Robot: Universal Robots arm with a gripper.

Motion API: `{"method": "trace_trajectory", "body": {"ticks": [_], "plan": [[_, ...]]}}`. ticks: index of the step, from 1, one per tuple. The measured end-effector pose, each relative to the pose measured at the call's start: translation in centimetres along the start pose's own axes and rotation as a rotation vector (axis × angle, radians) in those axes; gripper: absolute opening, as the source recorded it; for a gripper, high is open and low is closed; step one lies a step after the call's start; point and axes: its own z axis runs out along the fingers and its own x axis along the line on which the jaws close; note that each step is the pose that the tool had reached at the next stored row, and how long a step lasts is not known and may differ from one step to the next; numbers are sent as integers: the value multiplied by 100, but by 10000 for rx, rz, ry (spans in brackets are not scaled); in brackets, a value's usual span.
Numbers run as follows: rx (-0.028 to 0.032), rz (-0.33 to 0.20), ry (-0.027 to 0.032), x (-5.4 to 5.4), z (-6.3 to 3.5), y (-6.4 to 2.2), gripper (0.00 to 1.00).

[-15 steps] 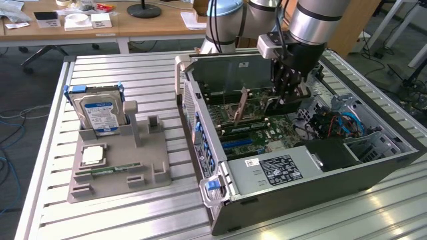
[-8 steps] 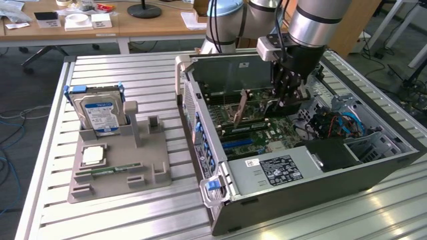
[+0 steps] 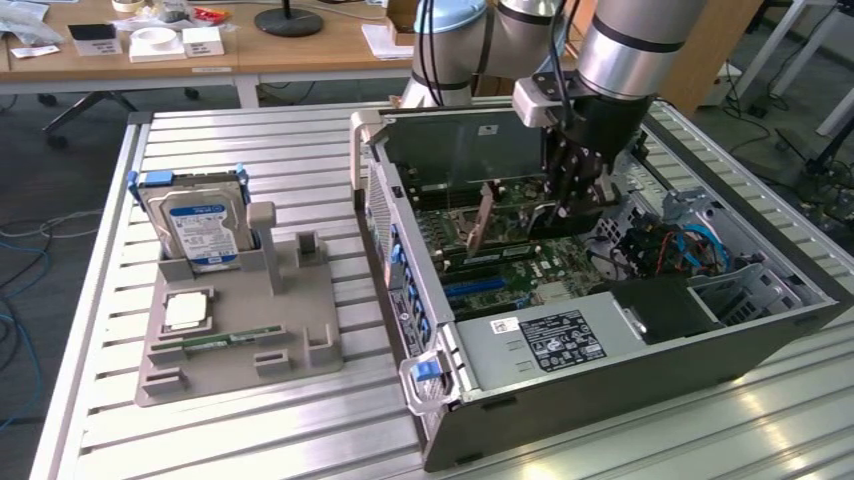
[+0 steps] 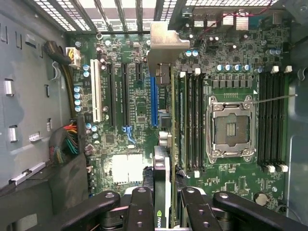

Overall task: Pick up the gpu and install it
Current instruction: 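Insert the gpu into the slot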

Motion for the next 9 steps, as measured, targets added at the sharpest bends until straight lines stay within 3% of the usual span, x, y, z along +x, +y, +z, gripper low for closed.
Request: {"method": "trace_trajectory", "body": {"ticks": [9], "plan": [[-1, -1, 4, 4, 15, 42, 27]]}}
